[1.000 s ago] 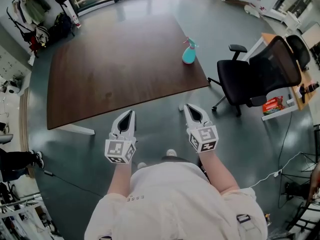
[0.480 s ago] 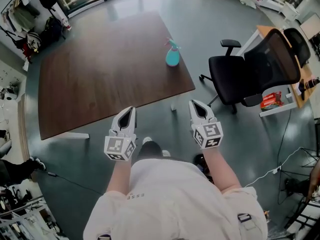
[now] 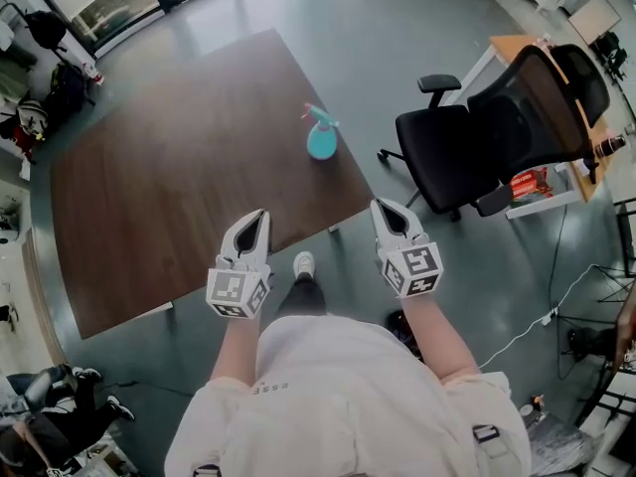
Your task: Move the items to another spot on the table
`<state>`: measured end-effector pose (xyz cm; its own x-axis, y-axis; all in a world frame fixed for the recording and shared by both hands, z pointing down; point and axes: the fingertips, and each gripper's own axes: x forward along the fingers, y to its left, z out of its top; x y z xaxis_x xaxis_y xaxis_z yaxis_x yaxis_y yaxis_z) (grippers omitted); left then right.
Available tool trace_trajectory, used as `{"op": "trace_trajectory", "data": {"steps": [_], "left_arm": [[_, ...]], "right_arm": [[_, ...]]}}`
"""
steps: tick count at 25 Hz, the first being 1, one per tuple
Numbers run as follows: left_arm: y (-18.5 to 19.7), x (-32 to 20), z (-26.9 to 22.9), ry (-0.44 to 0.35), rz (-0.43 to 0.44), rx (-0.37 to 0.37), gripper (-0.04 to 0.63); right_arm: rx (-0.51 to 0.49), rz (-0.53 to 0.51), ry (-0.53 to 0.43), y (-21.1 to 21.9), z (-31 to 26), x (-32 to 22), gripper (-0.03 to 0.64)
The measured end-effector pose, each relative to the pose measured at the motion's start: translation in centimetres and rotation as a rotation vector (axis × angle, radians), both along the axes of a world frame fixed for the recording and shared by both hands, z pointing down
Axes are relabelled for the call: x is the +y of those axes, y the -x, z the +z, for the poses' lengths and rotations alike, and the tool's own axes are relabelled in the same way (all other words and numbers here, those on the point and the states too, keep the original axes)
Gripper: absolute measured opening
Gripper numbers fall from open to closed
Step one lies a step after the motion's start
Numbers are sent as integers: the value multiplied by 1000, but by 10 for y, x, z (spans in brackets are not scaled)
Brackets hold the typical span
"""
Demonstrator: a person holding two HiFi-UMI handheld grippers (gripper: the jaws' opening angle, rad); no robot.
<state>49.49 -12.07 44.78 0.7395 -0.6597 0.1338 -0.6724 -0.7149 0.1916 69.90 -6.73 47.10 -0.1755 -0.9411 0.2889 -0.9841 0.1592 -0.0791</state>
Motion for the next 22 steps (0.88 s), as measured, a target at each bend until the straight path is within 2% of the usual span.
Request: {"op": "trace_trajectory", "data": {"steps": [4,10,18,22], "left_arm": [[-14,-51,-5,8,43,26,15],[-30,-103,-11,23,93,59,15],[-35,-145,-10,26,58,66,15],[-40,-154,-3,34,26,40,15]], "right_arm": [[-17,36,8,-10,-2,-52,-9],[-28,20,-6,-2,-9,-116,-9],[-9,-49,-54,-6,-22,-167,-9],[8,-140,-54,0,-14,-185,-8]]}}
